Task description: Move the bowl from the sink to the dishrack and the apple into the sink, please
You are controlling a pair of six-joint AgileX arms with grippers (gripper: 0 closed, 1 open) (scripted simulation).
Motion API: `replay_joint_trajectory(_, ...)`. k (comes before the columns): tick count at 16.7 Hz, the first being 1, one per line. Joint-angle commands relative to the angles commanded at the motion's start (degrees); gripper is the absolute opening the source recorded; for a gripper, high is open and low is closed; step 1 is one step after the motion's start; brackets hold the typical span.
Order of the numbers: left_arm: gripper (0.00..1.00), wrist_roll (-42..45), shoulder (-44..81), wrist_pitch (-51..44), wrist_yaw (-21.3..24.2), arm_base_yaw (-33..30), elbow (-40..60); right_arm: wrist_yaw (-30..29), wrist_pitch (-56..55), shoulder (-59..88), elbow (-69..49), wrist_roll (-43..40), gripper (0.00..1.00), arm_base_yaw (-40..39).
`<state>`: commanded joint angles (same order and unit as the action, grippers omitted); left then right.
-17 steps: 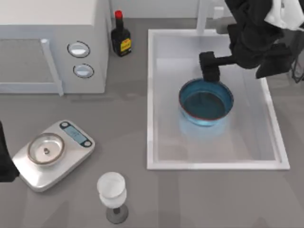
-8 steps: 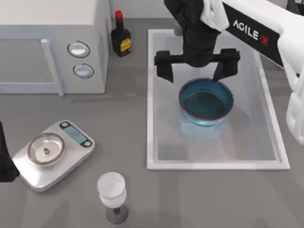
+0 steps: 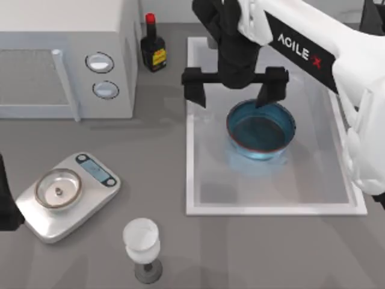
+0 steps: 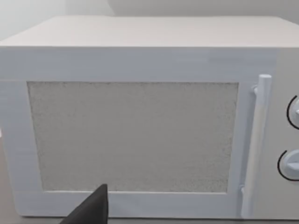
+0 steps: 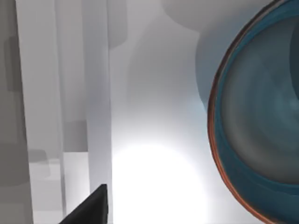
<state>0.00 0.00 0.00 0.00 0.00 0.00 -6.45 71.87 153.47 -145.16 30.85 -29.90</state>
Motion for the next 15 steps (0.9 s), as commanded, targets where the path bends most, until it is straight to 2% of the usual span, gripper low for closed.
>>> replay_joint_trajectory(5,1.00,0.00,0.00,0.00,0.00,0.00,0.00,0.01,-0.96,0.75,0.21,-0.19,1.00,0.31)
replay_joint_trajectory(12,1.00,0.00,0.00,0.00,0.00,0.00,0.00,0.02,-11.34,9.81,1.43,-0.98,1.00,1.03)
replay_joint_trajectory(15,1.00,0.00,0.00,0.00,0.00,0.00,0.00,0.02,-12.13,10.49,1.54,-1.04,1.00,1.08)
